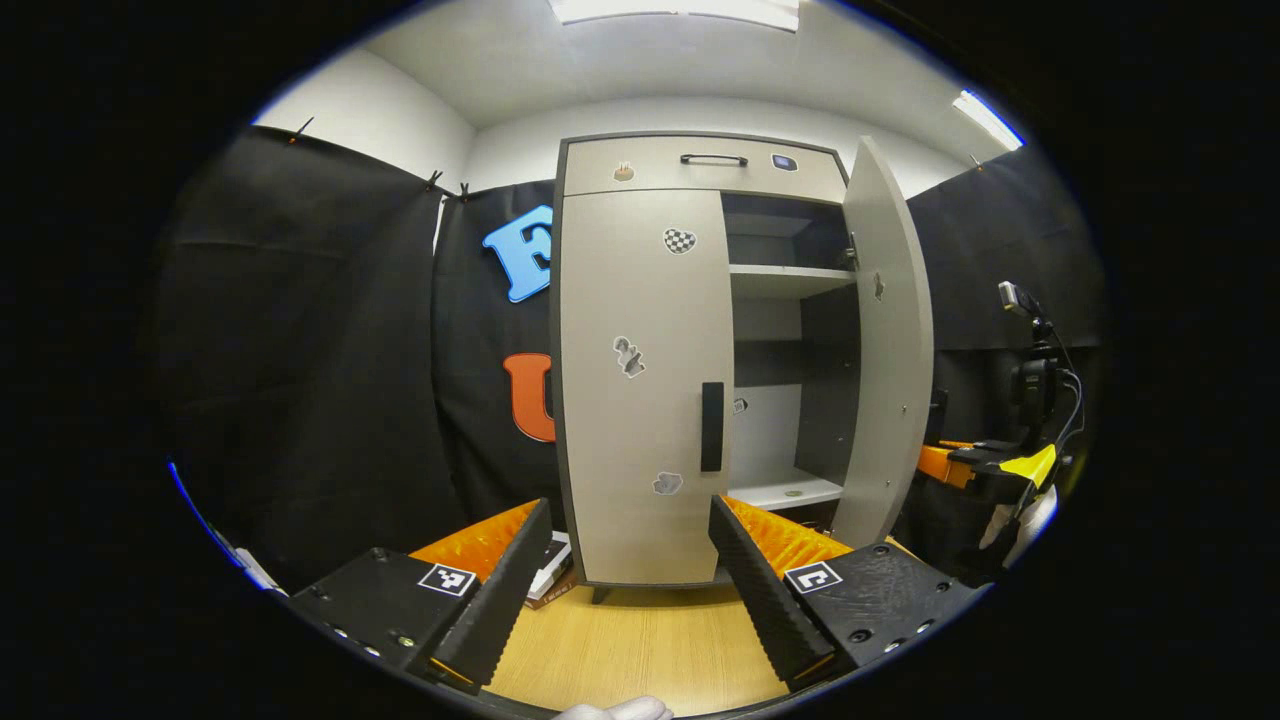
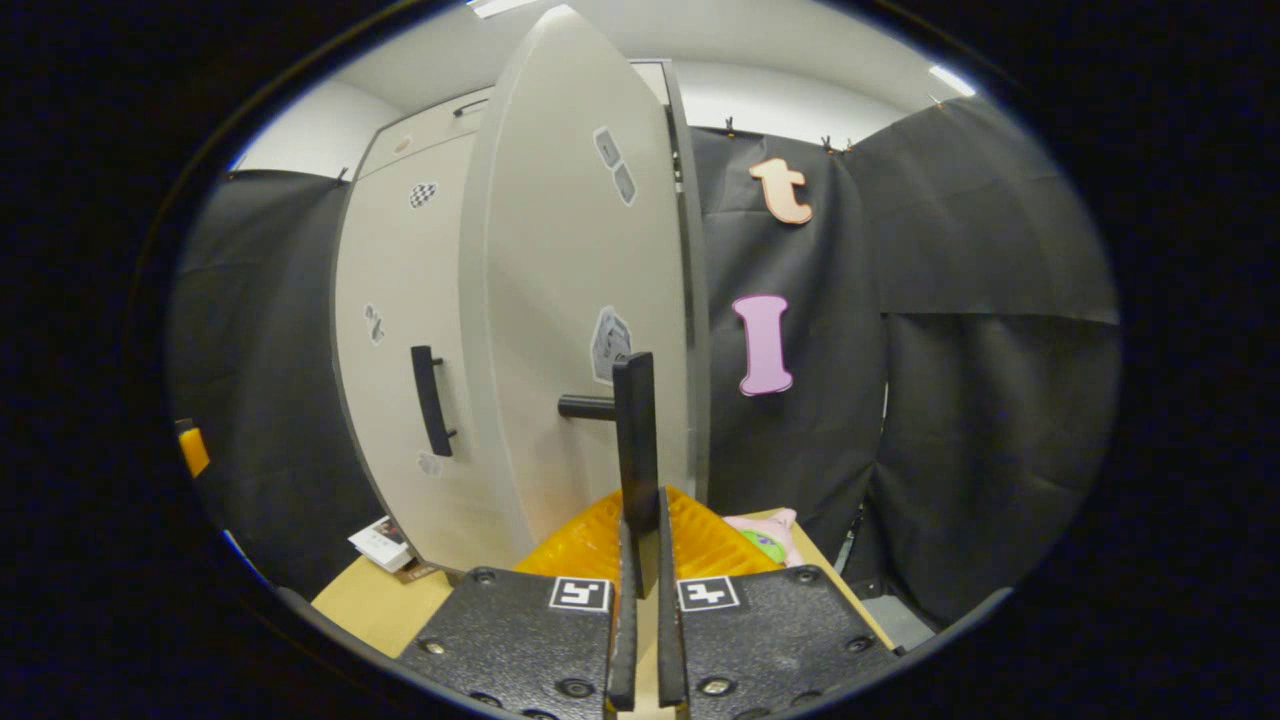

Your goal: Open the right door of the double-door shoe cabinet with the right hand, and open the left door with the left hand.

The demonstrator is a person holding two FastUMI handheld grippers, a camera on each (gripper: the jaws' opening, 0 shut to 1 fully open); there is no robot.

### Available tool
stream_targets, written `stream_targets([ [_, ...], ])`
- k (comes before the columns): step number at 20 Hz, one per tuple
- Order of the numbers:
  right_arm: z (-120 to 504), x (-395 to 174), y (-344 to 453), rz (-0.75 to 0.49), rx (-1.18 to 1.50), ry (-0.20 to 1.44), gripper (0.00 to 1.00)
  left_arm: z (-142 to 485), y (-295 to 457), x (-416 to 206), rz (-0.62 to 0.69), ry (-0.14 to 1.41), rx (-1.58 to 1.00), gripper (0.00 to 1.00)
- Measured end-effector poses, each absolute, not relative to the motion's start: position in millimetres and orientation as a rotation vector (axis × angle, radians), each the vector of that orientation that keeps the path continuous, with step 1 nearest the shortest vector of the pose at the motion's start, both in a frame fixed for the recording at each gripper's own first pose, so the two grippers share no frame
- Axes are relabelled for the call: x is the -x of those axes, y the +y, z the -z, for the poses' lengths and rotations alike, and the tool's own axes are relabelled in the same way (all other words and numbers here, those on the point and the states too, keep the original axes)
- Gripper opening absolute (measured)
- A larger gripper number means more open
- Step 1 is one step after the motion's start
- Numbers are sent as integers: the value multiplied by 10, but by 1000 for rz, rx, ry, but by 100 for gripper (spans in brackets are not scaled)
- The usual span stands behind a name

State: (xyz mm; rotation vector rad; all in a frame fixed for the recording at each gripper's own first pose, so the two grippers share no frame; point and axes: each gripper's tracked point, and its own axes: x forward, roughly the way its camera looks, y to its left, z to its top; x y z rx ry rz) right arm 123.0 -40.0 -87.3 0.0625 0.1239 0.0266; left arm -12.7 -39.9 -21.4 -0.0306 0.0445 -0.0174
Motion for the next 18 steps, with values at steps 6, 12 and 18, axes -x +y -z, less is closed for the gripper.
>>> stream_targets([
  [6, 858, -1251, -971, 11, -70, 135, 4, 176, -670, 84, 47, 42, 34, 96],
  [12, 847, -1295, -1081, -113, -64, 131, 4, 149, -937, 55, 36, 42, 28, 96],
  [18, 851, -1315, -1094, -180, -12, 129, 4, 171, -1073, 98, -23, 59, 46, 96],
])
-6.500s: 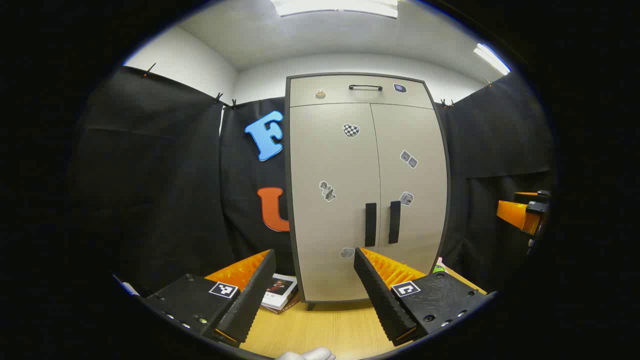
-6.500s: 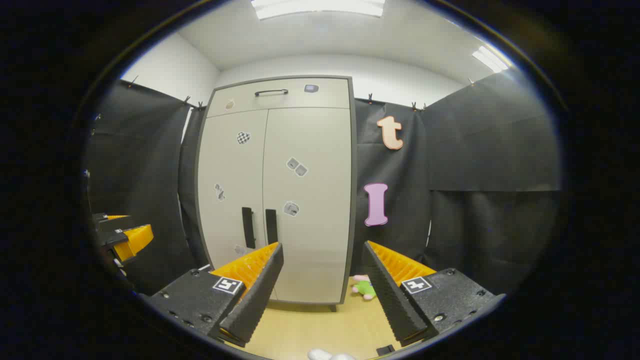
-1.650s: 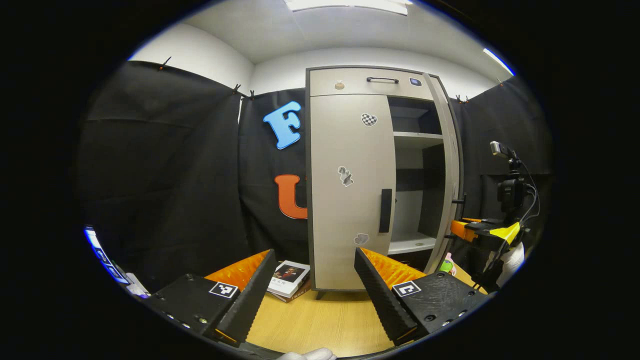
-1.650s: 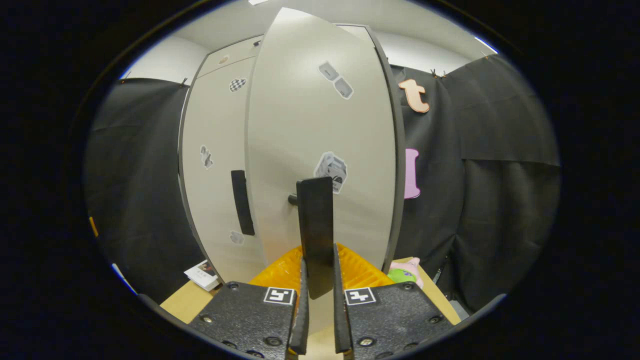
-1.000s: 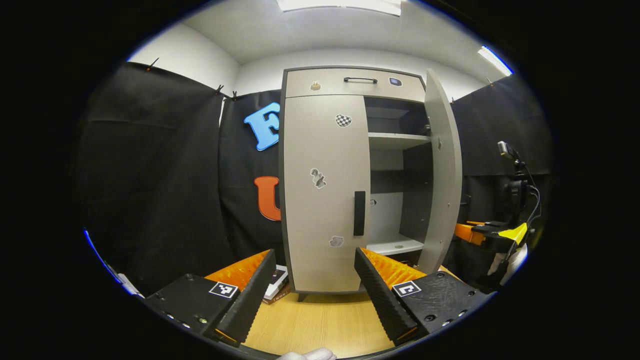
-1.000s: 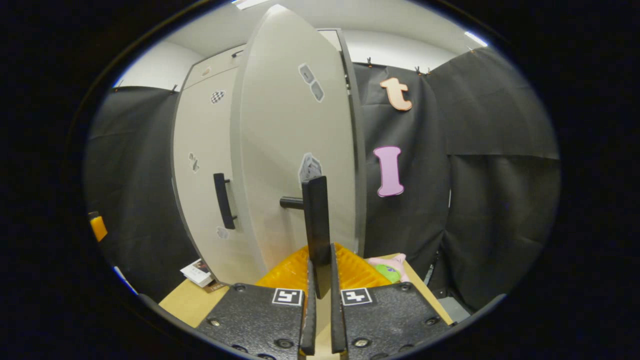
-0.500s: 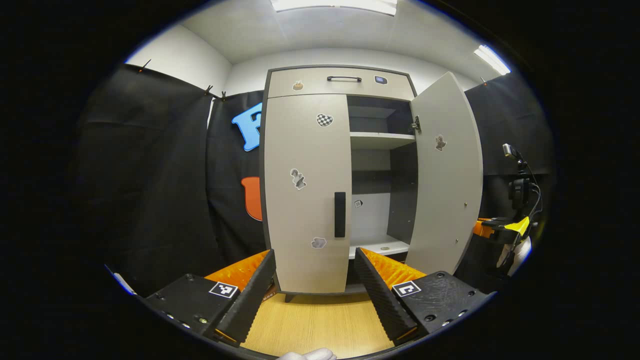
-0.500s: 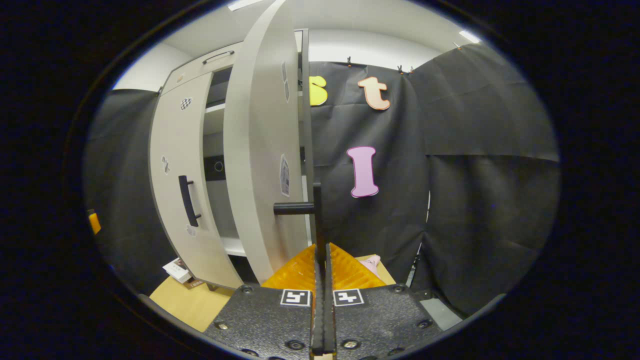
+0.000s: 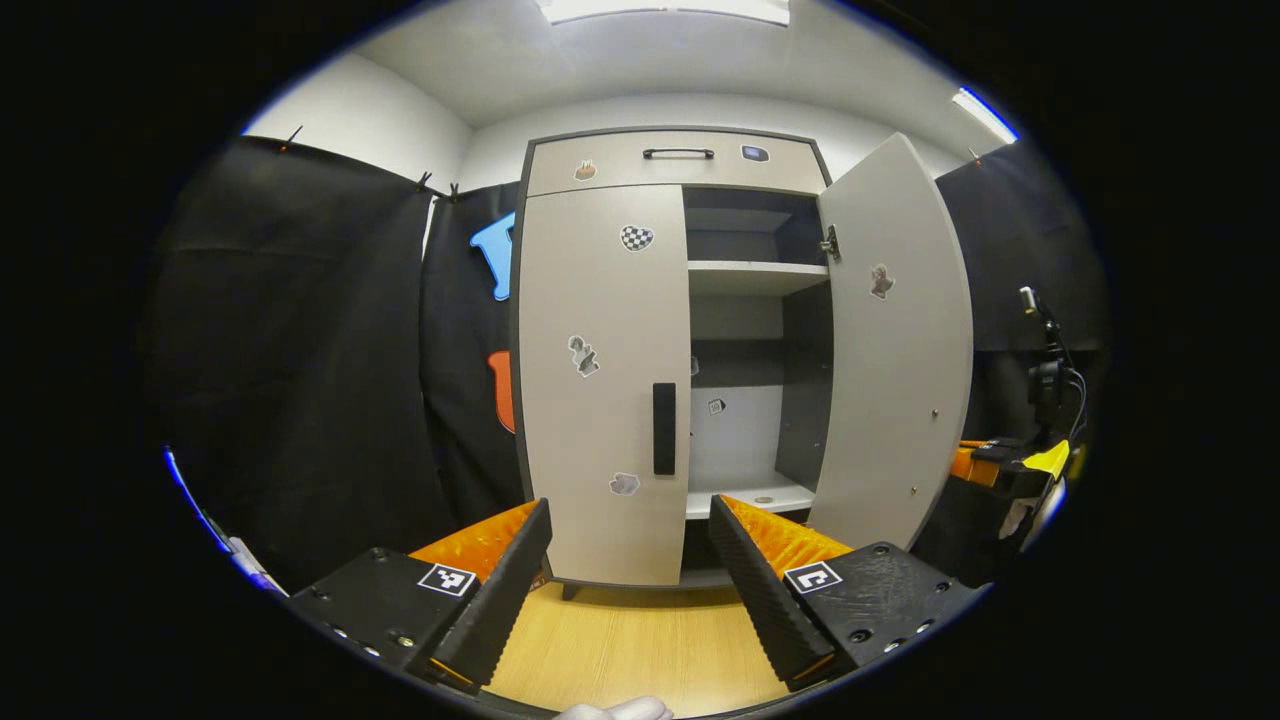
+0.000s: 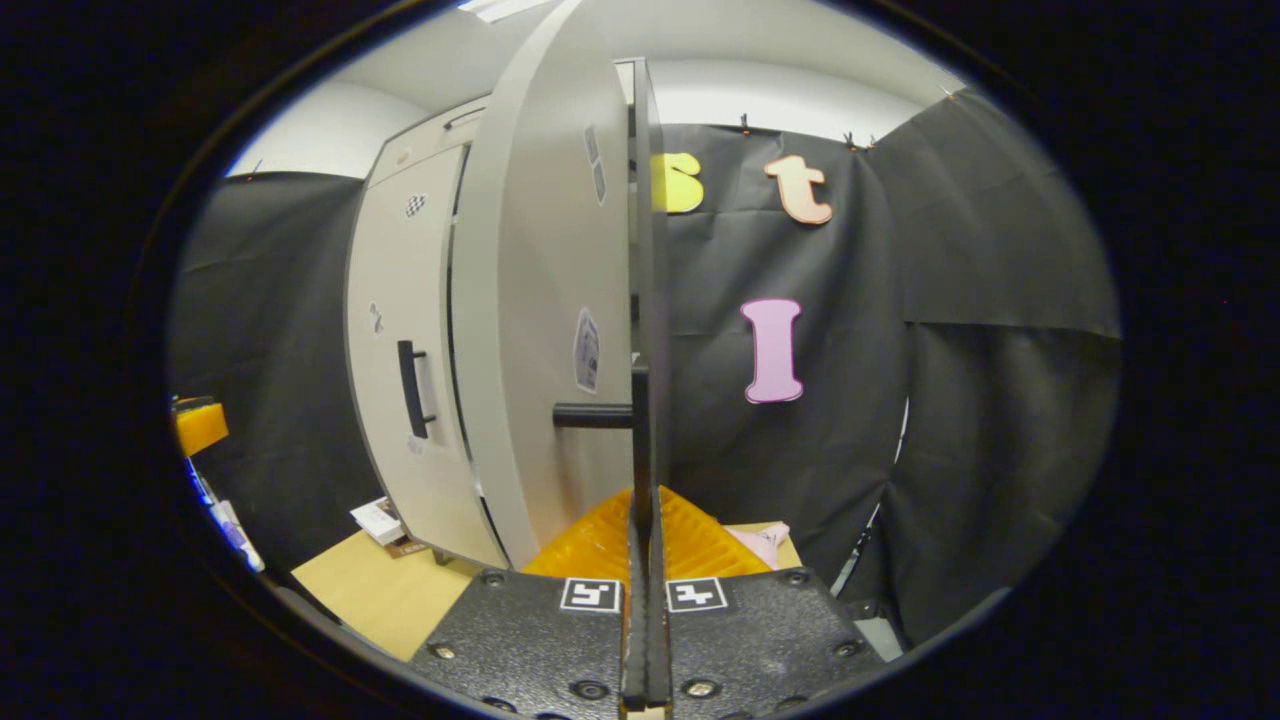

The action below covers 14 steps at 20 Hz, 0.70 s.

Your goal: Open the right door of the double-door shoe cabinet with the right hand, and open the left door with the left hand.

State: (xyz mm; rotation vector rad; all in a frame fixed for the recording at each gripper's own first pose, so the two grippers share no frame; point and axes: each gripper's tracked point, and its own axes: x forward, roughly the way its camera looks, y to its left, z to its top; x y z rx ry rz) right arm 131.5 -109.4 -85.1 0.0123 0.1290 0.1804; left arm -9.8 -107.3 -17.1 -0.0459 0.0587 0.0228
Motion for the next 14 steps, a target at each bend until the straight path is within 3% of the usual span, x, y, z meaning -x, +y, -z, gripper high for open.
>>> stream_targets([
  [5, 845, -1265, -1147, -170, 2, 146, 9, 171, -1117, 111, -42, 66, 41, 96],
  [7, 782, -1212, -1227, -126, 16, 135, 22, 182, -1102, 115, -43, 69, 38, 96],
  [8, 747, -1168, -1248, -119, 21, 126, 37, 178, -1089, 117, -42, 67, 35, 96],
  [11, 687, -1075, -1302, -83, 17, 114, 53, 147, -1023, 116, -37, 59, 26, 96],
  [12, 686, -1036, -1328, -70, 2, 119, 69, 141, -999, 108, -35, 55, 25, 96],
  [14, 649, -922, -1398, -38, -36, 117, 81, 117, -948, 97, -27, 46, 20, 96],
])
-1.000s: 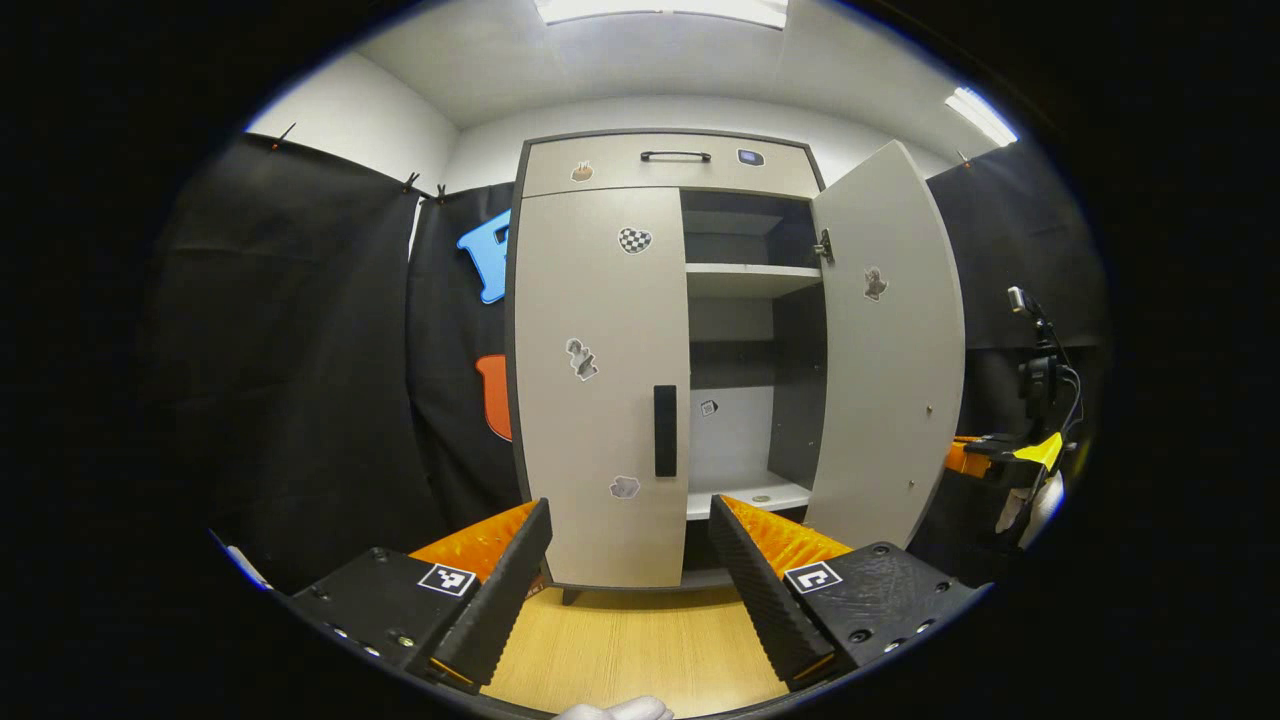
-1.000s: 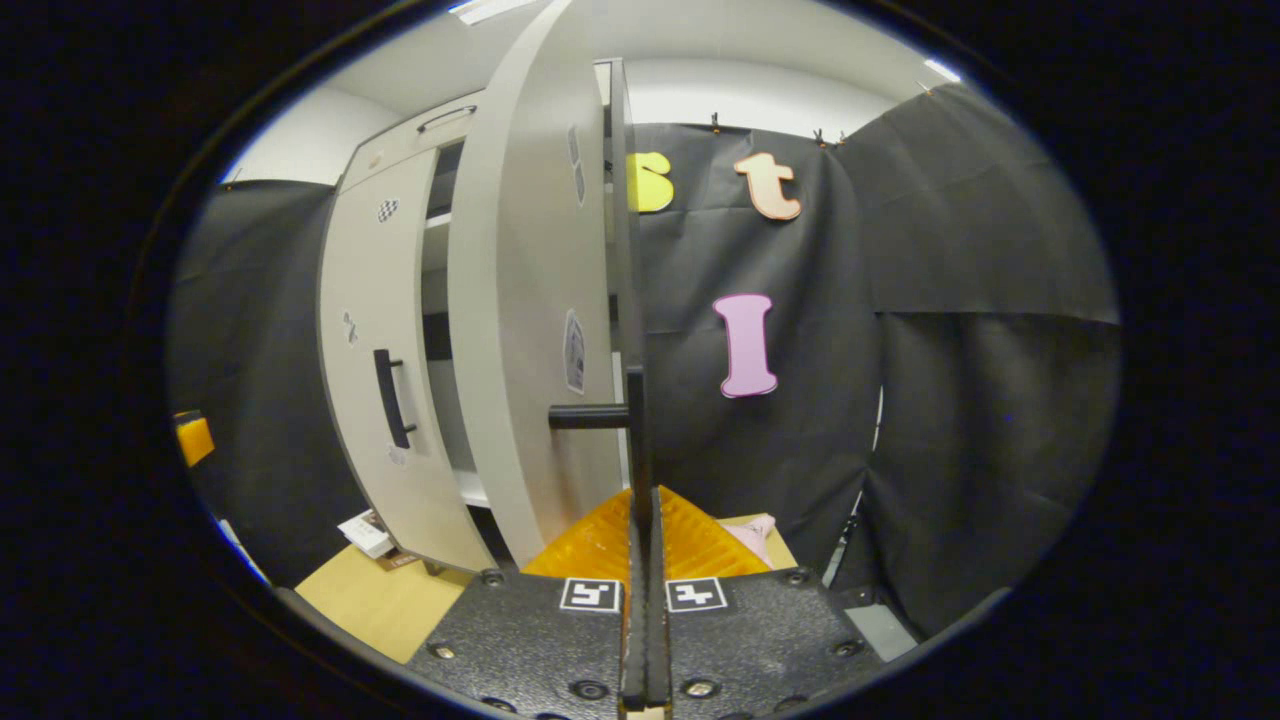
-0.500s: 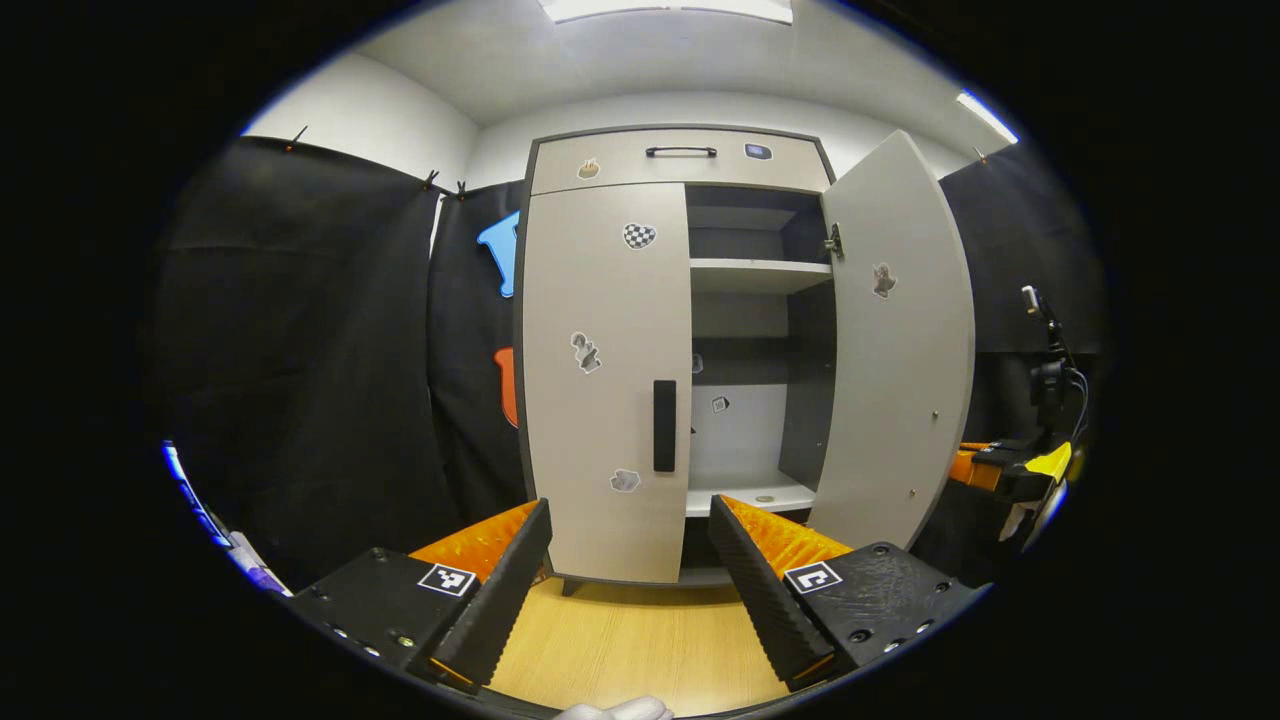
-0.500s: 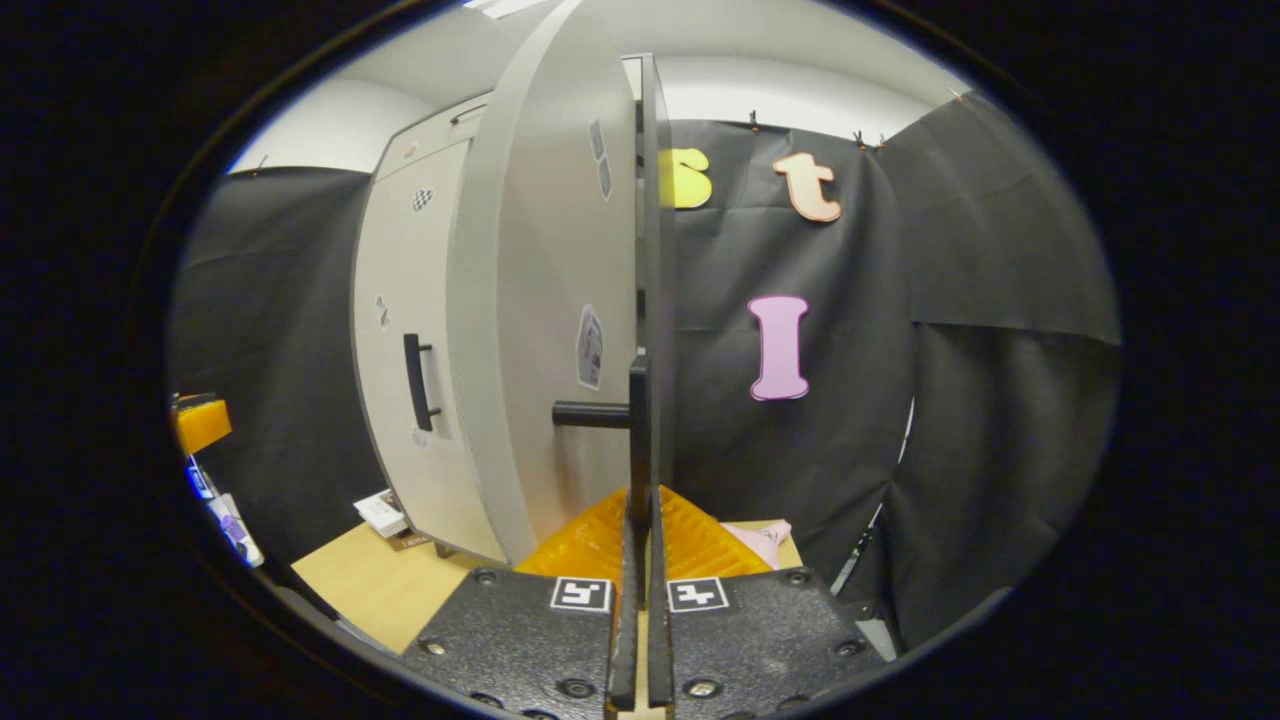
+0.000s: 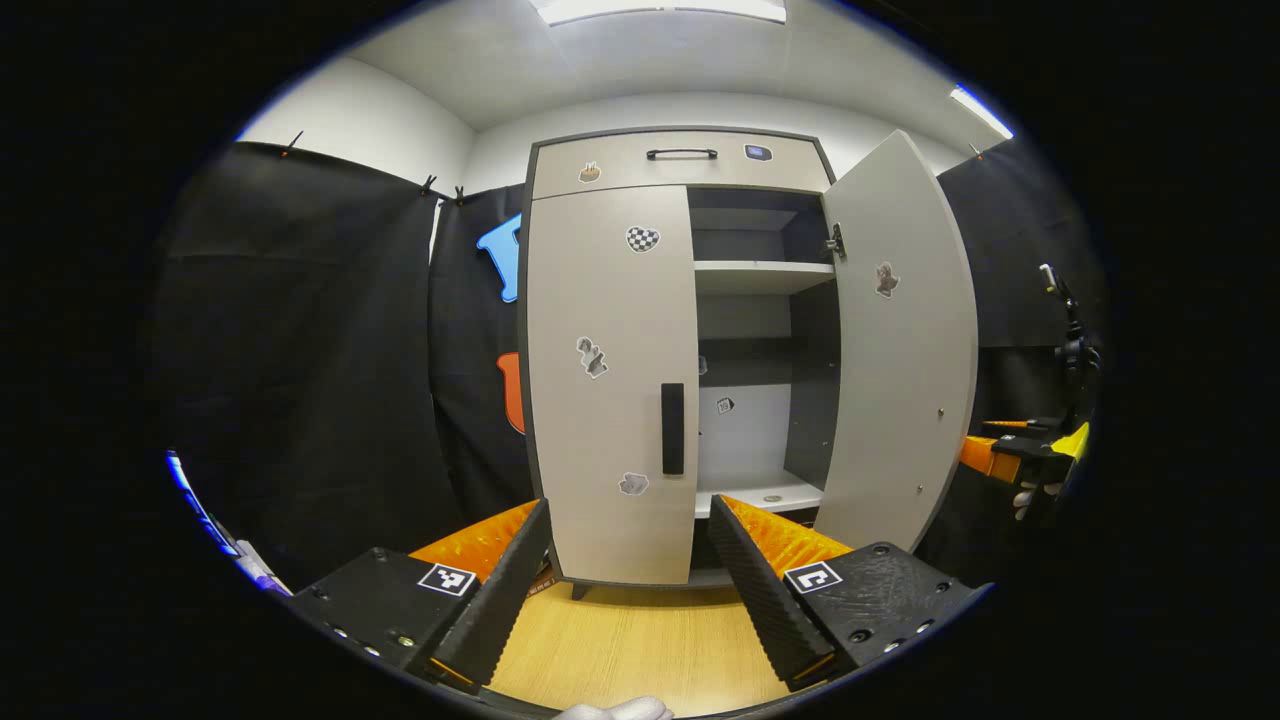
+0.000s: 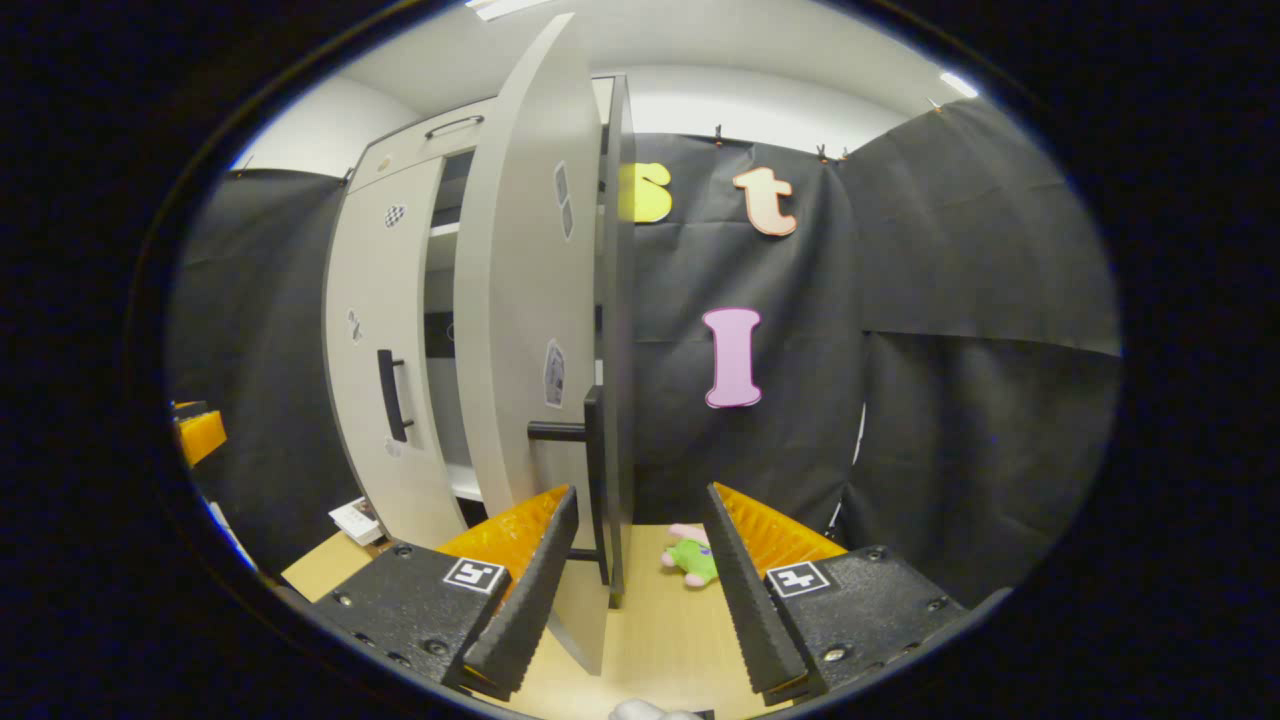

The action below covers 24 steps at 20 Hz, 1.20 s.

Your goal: Open the right door of the double-door shoe cabinet with the right hand, and open the left door with the left hand.

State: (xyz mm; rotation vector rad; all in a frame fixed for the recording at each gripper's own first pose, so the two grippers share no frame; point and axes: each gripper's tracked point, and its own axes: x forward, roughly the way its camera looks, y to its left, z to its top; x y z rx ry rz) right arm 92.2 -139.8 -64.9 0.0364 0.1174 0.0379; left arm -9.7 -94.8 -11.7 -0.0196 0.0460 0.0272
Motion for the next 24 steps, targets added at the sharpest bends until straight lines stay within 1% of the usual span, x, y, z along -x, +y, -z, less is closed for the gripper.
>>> stream_targets([
  [2, 618, -779, -1471, 7, -62, 114, 81, 105, -882, 72, -17, 39, 8, 96],
  [3, 580, -704, -1483, 24, -68, 101, 85, 104, -856, 61, -12, 36, 6, 96],
  [4, 542, -620, -1481, 38, -66, 92, 81, 106, -827, 32, -5, 34, 6, 96],
  [7, 440, -354, -1352, 58, -31, 62, 81, 161, -746, -68, 16, 38, 4, 96],
  [9, 378, -198, -1207, 61, -16, 47, 100, 226, -681, -157, 18, 41, -11, 96],
  [10, 354, -126, -1133, 61, -15, 40, 98, 248, -670, -220, 27, 37, -12, 96],
  [15, 324, 183, -671, 48, -22, 20, 98, 298, -717, -584, 84, 23, 2, 96],
  [16, 336, 235, -582, 45, -16, 21, 100, 298, -731, -668, 90, 12, 0, 96],
  [18, 368, 331, -419, 41, -19, 25, 100, 267, -787, -852, 106, -8, 1, 96],
  [19, 383, 358, -336, 37, -25, 26, 99, 248, -821, -951, 111, -17, 3, 96],
  [20, 391, 381, -268, 35, -33, 25, 100, 232, -849, -1054, 113, -24, 1, 96],
  [21, 409, 406, -215, 35, -37, 30, 99, 217, -888, -1166, 116, -34, 2, 96],
  [24, 456, 443, -101, 37, -24, 51, 100, 257, -1041, -1503, 130, -26, 14, 96],
])
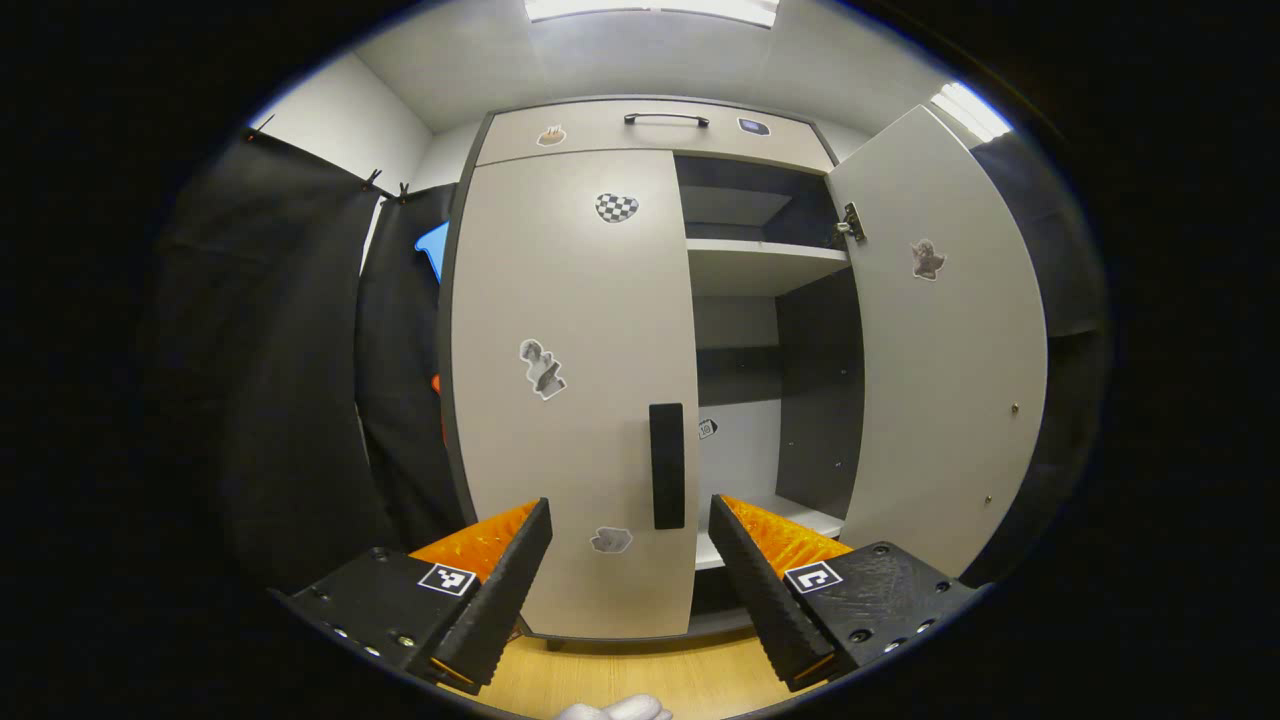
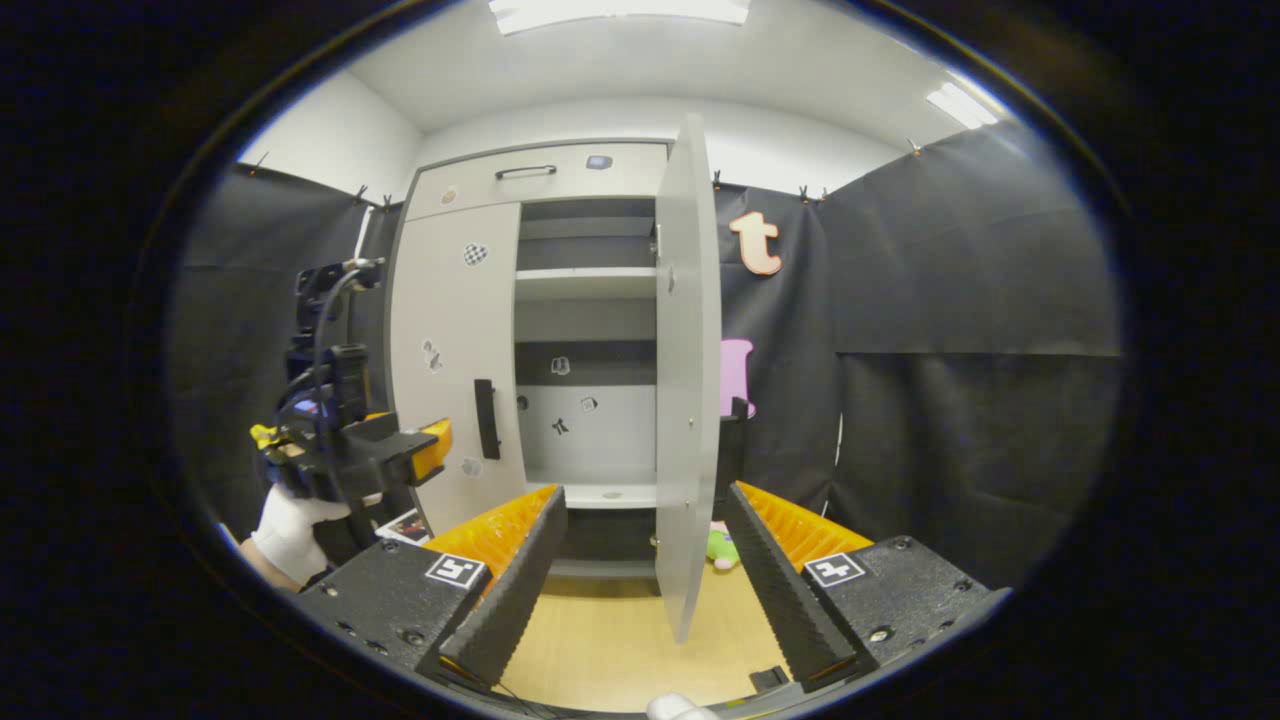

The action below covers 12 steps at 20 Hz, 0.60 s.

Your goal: Open the right door of the double-door shoe cabinet with the right hand, and open the left door with the left hand.

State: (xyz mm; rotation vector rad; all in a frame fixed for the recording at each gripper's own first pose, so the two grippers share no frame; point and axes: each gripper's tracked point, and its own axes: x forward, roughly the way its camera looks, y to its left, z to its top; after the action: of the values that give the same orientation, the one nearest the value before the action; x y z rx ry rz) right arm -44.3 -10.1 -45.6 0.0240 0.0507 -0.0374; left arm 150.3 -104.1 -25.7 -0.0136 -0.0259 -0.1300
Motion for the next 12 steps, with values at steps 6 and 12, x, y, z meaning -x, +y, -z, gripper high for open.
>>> stream_targets([
  [6, 421, 434, -97, 75, -4, 65, 100, 438, -1253, -2196, 121, 15, 30, 96],
  [12, 365, 325, -215, 113, 20, 75, 100, 609, -1392, -2670, 108, 57, 50, 96],
])
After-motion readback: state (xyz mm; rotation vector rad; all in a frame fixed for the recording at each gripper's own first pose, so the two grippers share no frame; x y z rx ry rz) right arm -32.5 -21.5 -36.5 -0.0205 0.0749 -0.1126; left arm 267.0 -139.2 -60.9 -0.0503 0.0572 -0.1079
